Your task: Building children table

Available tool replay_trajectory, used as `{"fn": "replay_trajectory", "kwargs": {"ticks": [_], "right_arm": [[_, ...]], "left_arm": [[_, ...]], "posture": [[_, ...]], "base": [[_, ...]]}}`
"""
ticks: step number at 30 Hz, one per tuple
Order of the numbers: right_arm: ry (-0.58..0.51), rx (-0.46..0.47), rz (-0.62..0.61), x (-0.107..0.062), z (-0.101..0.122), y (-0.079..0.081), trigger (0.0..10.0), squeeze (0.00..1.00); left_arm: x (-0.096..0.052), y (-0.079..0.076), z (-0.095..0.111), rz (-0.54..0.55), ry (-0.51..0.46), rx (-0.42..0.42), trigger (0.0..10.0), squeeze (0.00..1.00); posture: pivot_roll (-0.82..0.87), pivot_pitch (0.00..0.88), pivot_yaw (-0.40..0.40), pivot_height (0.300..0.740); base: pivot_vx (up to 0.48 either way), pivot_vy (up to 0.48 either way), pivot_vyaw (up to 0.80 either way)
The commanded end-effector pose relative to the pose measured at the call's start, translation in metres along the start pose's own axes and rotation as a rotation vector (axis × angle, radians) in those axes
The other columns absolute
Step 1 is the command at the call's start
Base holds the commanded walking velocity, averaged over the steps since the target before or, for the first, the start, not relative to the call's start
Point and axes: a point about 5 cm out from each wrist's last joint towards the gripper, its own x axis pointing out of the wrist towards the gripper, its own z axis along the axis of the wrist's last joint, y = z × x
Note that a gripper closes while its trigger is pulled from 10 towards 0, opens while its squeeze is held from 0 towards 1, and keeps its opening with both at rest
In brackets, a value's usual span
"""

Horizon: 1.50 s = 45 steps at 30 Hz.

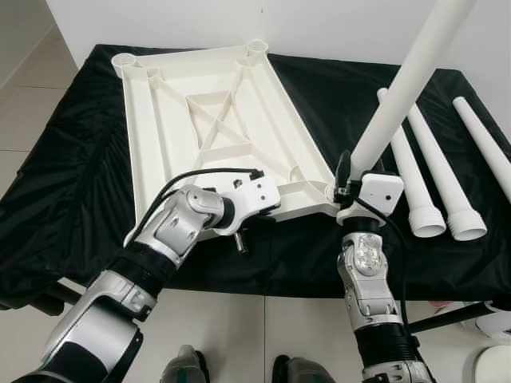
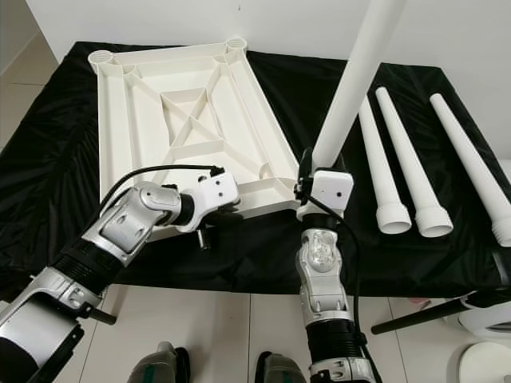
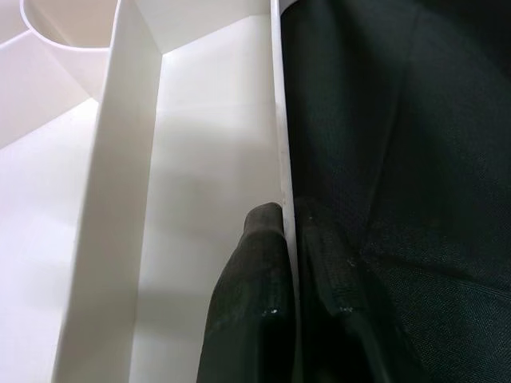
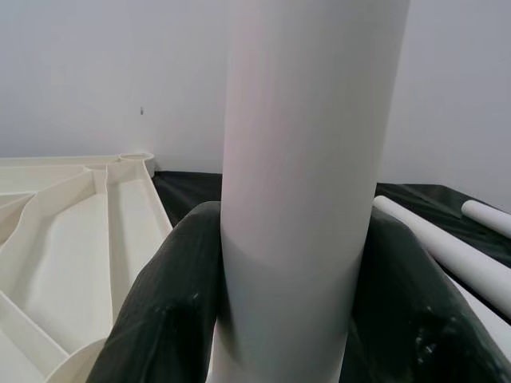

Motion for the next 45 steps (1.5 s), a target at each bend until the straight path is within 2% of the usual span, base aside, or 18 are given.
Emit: {"fn": "replay_trajectory", "kwargs": {"ticks": [1,8,11,17,24,33,45], "right_arm": [[0.276,-0.062,-0.138,-0.026,-0.047,-0.039,10.0,0.0],[0.259,-0.066,-0.141,-0.021,-0.044,-0.042,10.0,0.0],[0.297,-0.005,-0.218,-0.021,-0.048,-0.052,10.0,0.0],[0.31,-0.021,-0.235,-0.02,-0.05,-0.058,10.0,0.0],[0.301,-0.055,-0.194,-0.021,-0.05,-0.056,10.0,0.0],[0.294,-0.13,-0.095,-0.027,-0.052,-0.044,10.0,0.0],[0.306,-0.174,-0.068,-0.036,-0.058,-0.05,10.0,0.0]], "left_arm": [[-0.005,0.005,-0.01,0.06,0.039,-0.016,10.0,0.0],[-0.004,0.005,-0.009,0.059,0.036,-0.013,10.0,0.0],[-0.004,0.004,-0.009,0.057,0.035,-0.011,10.0,0.0],[-0.003,0.004,-0.009,0.054,0.035,-0.01,10.0,0.0],[-0.003,0.003,-0.009,0.049,0.034,-0.008,10.0,0.0],[-0.002,0.002,-0.009,0.049,0.034,-0.009,10.0,0.0],[-0.004,0.003,-0.009,0.051,0.036,-0.013,10.0,0.0]], "posture": [[-0.01,0.108,0.018,0.74],[-0.01,0.1,0.016,0.74],[-0.01,0.097,0.016,0.74],[-0.01,0.095,0.021,0.74],[-0.01,0.091,0.02,0.74],[-0.01,0.093,0.018,0.74],[-0.01,0.11,0.02,0.74]], "base": [[0.0,0.0,0.0],[0.0,0.0,0.0],[0.0,0.0,0.0],[0.0,0.0,0.0],[0.0,0.0,0.0],[0.0,0.0,0.0],[0.0,0.0,0.0]]}}
